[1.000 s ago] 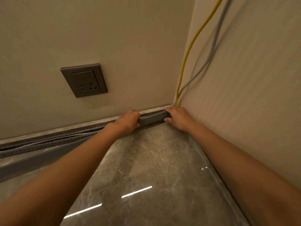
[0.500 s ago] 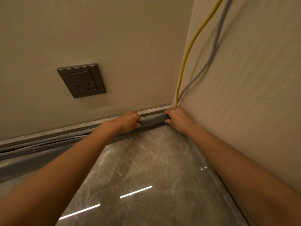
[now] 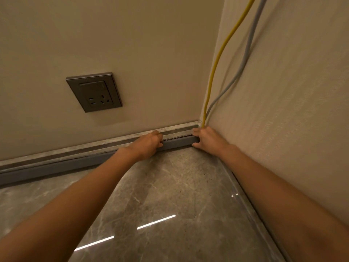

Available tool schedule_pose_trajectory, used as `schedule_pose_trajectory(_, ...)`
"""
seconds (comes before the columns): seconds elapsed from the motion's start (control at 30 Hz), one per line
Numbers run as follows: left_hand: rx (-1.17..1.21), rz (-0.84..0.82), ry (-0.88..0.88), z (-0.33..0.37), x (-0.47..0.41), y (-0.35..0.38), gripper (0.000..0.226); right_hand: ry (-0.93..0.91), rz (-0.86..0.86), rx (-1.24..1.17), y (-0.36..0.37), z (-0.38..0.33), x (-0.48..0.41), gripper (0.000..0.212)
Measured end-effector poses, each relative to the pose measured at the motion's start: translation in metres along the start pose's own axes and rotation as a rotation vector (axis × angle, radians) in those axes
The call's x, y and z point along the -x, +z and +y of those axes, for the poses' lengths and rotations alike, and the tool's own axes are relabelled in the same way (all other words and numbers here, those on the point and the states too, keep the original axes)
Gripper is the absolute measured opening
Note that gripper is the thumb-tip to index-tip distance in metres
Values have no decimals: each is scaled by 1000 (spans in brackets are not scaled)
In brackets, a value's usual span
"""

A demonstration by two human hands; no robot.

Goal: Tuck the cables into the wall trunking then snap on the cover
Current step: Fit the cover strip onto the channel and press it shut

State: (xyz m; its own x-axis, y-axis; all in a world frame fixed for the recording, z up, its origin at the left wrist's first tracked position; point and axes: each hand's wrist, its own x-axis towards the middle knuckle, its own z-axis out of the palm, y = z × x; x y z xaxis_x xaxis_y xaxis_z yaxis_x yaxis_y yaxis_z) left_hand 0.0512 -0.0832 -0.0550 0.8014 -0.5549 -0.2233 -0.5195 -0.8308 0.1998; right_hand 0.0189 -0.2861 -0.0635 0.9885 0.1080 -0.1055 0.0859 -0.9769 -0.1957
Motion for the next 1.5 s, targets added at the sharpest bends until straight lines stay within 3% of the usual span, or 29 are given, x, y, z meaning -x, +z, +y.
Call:
schedule_pose_trajectory(0.2, -97, 56, -42, 6, 5, 6, 30, -36, 8, 121, 5, -3, 6, 43)
schedule_pose_trajectory(0.37, -171, 113, -46, 14, 3, 12, 51, -80, 57, 184, 10, -3, 7, 44)
schedule_pose_trajectory(0.53, -303, 176, -11, 27, -5, 15, 38, -87, 74, 188, 10, -3, 7, 43)
schedule_pose_trajectory(0.77, -432, 202, 88, 47, -20, 27, 44, -75, 51, 156, 9, -3, 3, 42)
schedule_pose_trajectory(0.9, -437, 157, 62, 51, -24, 22, 33, -50, 24, 107, 6, -2, 0, 44)
schedule_pose_trajectory(1.17, -397, 163, 29, 55, -25, 12, 29, -21, 15, 9, 1, 0, -1, 27)
schedule_pose_trajectory(1.37, -454, 128, 20, 54, -30, 11, 40, -35, -10, -1, 3, 2, -2, 32)
schedule_pose_trajectory(1.5, -431, 147, 50, 58, -27, 15, 34, -30, -41, -14, 4, 7, -7, 40)
